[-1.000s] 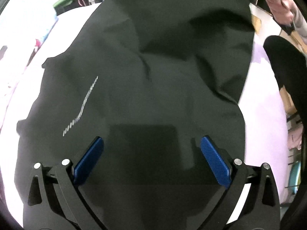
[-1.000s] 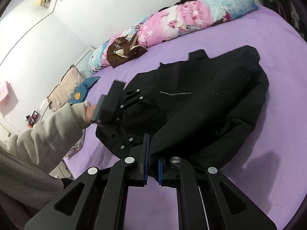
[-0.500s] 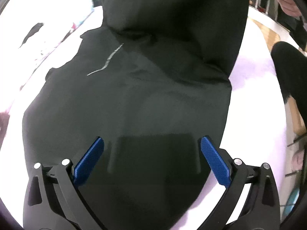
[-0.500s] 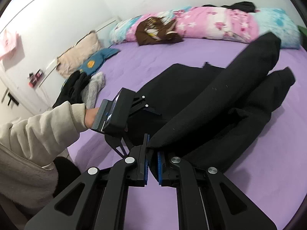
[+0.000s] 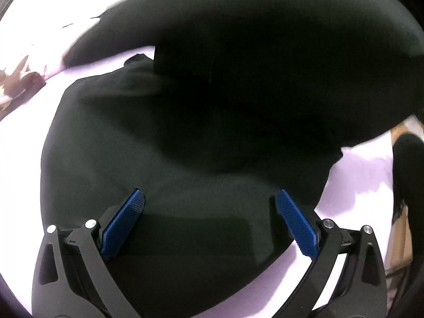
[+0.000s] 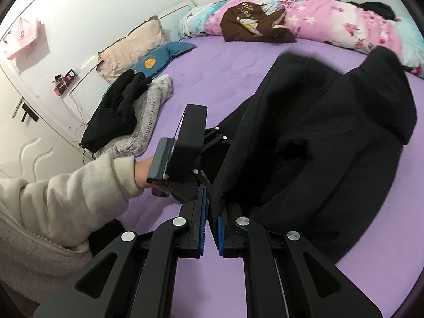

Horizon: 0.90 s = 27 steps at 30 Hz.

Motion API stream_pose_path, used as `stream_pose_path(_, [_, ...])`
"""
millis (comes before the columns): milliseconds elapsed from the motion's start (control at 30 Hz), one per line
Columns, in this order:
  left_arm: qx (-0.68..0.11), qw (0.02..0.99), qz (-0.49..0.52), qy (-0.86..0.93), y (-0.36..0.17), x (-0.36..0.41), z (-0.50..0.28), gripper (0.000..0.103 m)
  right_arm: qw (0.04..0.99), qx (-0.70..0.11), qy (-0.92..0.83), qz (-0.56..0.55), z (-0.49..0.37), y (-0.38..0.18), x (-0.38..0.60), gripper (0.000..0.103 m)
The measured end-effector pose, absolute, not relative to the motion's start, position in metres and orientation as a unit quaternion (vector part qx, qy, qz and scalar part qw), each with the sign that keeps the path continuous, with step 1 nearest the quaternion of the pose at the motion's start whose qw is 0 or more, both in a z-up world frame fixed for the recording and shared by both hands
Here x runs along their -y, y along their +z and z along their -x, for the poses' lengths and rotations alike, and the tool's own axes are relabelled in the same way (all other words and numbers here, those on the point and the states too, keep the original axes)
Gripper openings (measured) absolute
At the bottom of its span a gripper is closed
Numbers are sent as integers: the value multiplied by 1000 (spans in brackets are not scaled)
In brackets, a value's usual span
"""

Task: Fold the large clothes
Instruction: 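Lift the bundle end with the right tool and fold it over the jacket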

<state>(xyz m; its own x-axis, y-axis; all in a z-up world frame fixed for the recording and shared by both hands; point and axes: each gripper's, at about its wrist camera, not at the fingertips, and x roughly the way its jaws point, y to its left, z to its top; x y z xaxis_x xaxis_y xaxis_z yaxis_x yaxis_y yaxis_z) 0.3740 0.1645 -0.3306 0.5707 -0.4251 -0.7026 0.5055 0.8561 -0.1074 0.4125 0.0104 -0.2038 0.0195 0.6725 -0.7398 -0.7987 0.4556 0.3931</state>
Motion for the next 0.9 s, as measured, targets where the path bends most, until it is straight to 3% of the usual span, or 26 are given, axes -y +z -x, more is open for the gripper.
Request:
stream_pose_path(167, [-363, 891, 58, -265, -327, -187, -372, 97, 704, -475, 524, 59, -418, -204, -37, 7])
stream_pose_path(400, [-346, 893, 130, -257, -319, -215, -368, 97, 695, -463, 544, 86, -415, -197, -76, 7])
stream_pose_path(567, [-356, 891, 123, -254, -317, -225, -350, 97, 679, -493, 532, 111, -422, -238, -103, 8])
stream_pose_path(633, [-366, 889, 107, -253, -317, -225, -347, 97, 670, -522, 519, 96, -430, -261, -108, 12])
stream_pose_path(700, [-379, 887, 88, -247, -320, -223, -345, 97, 655, -553, 513, 45, -436, -271, -105, 31])
stream_pose_path(733, [-380, 887, 87, -248, -321, -225, -344, 97, 648, -558, 518, 24, -436, -270, -103, 58])
stream_pose_path(767, [-379, 886, 91, -252, -320, -226, -341, 97, 648, -554, 522, 13, -434, -264, -99, 74])
stream_pose_path(900, [-386, 879, 119, -252, -311, -239, -328, 97, 652, -540, 531, 22, -429, -240, -88, 75])
